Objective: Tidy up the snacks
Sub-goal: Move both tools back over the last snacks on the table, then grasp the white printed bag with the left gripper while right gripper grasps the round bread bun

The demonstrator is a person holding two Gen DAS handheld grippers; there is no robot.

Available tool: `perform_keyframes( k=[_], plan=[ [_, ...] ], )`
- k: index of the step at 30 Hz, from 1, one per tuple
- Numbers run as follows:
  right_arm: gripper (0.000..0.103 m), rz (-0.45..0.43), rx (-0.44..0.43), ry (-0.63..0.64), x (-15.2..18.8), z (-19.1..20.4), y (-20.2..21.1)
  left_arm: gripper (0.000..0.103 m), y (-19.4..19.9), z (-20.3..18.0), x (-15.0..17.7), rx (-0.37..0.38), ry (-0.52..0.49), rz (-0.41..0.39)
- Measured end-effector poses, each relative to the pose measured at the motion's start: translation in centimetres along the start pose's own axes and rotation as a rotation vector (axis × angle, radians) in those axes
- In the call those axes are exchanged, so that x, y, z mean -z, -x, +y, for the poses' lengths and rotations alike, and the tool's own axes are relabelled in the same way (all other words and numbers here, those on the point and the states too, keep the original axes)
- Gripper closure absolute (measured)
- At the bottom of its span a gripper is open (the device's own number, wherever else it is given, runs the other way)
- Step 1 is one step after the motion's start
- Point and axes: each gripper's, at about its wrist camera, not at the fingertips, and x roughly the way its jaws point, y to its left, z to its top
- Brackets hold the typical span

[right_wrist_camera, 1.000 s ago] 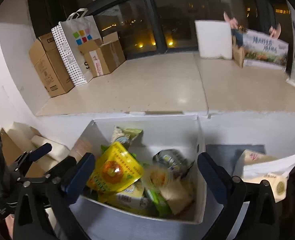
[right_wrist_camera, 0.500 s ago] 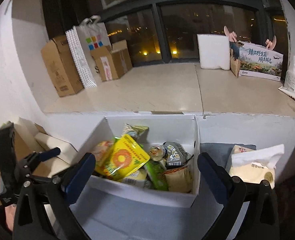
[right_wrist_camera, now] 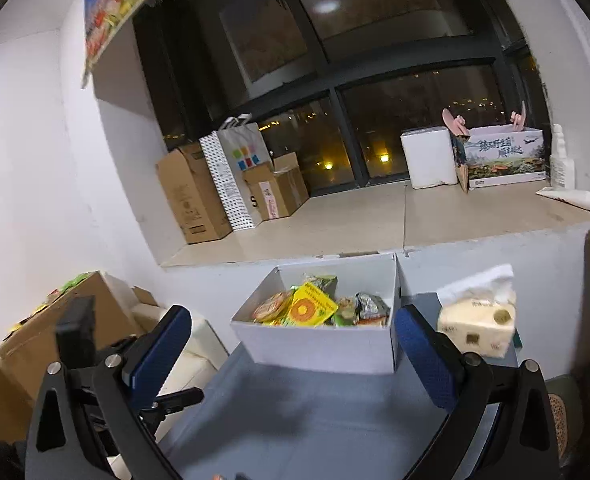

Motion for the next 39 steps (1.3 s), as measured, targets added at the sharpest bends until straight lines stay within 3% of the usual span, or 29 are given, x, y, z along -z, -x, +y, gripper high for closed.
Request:
perform_keyframes(
  k=[5, 11, 17, 23, 24, 25, 27, 30, 34, 39],
  plan=[
    [0.000, 0.001, 0.083, 0.027, 4.2, -0.1, 4.6, 0.000, 0.0, -3.3, 3.2, 0.060, -0.027, 0.045],
    [0.000, 0.121, 0.194, 0.009, 11.4, -1.3, 6.6, 0.000, -1.2, -6.8, 7.2, 0.137, -0.090, 0.159],
    [0.000, 0.253, 0.249, -0.038, 18.2, -3.7, 7.0, 0.000, -3.8, -9.1, 9.9, 0.201, -0.186, 0.256],
    [0.000, 0.302, 0.255, -0.074, 21.2, -4.4, 7.0, 0.000, -7.8, -10.3, 11.4, 0.247, -0.304, 0.362],
    [0.000, 0.309, 0.256, -0.070, 21.3, -4.4, 6.9, 0.003, -8.2, -10.5, 11.7, 0.269, -0.322, 0.376],
    [0.000, 0.319, 0.257, -0.061, 21.4, -4.3, 6.8, 0.020, -8.6, -10.8, 11.9, 0.292, -0.352, 0.394],
    [0.000, 0.335, 0.265, -0.042, 21.6, -4.0, 6.5, 0.056, -9.0, -11.0, 11.9, 0.258, -0.359, 0.404],
    [0.000, 0.359, 0.261, -0.013, 22.0, -3.5, 5.8, 0.060, -8.3, -10.5, 11.3, 0.224, -0.320, 0.345],
    [0.000, 0.423, 0.234, 0.033, 22.7, -2.8, 4.3, 0.060, -6.4, -8.8, 10.2, 0.224, -0.188, 0.283],
    [0.000, 0.517, 0.247, 0.199, 24.0, -1.9, 1.1, 0.060, -2.3, -6.8, 9.6, 0.215, -0.093, 0.194]
  ],
)
